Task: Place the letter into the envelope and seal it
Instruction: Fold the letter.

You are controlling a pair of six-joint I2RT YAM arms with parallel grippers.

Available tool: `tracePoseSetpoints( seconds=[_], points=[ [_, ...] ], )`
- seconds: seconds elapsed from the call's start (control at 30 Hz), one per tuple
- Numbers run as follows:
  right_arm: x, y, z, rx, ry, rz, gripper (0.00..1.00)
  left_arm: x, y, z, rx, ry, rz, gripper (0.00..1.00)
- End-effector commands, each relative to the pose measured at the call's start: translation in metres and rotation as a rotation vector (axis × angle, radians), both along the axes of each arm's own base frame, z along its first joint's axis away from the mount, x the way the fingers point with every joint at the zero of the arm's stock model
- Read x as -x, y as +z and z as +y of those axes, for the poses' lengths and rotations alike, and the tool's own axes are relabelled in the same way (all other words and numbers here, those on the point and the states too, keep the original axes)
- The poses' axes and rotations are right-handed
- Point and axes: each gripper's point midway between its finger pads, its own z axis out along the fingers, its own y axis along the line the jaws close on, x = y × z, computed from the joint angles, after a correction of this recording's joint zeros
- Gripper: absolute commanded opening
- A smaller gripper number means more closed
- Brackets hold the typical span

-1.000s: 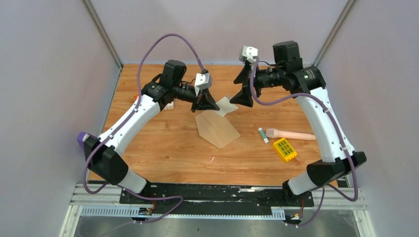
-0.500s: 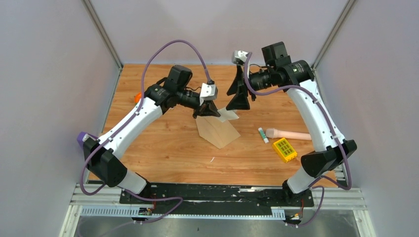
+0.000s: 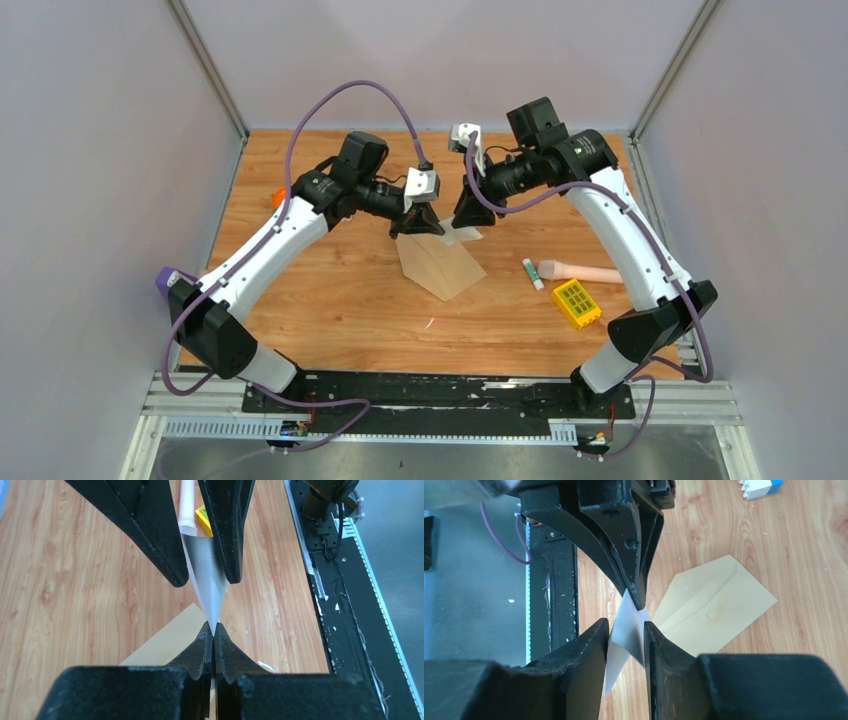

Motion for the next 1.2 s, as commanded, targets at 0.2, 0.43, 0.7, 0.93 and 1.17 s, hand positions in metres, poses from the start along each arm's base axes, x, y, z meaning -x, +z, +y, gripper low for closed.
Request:
tracePoseSetpoints(
  seconds=[0.2, 0.43, 0.7, 0.93, 1.17],
  points=[
    [-0.005, 0.02, -0.005, -0.022, -0.029, -0.116, 0.28, 0.002, 0.008, -0.001, 0.017, -0.014, -0.031, 0.05],
    [-0.001, 0.032, 0.0, -0.063, -0.01, -0.105, 0.42, 0.002, 0.008, -0.001, 0.016, -0.015, -0.028, 0.05],
    [-0.003, 0.033, 0.002, -0.067, -0.015, -0.097, 0.36, 0.003, 0.008, -0.001, 0.018, -0.017, -0.028, 0.05],
    [-0.002, 0.038, 0.006, -0.098, -0.007, -0.084, 0.34, 0.003, 0.008, -0.001, 0.02, -0.016, -0.027, 0.05],
    [-0.003, 0.031, 0.005, -0.082, -0.006, -0.088, 0.15, 0.005, 0.01, 0.0, 0.021, -0.014, -0.033, 0.05]
  ],
)
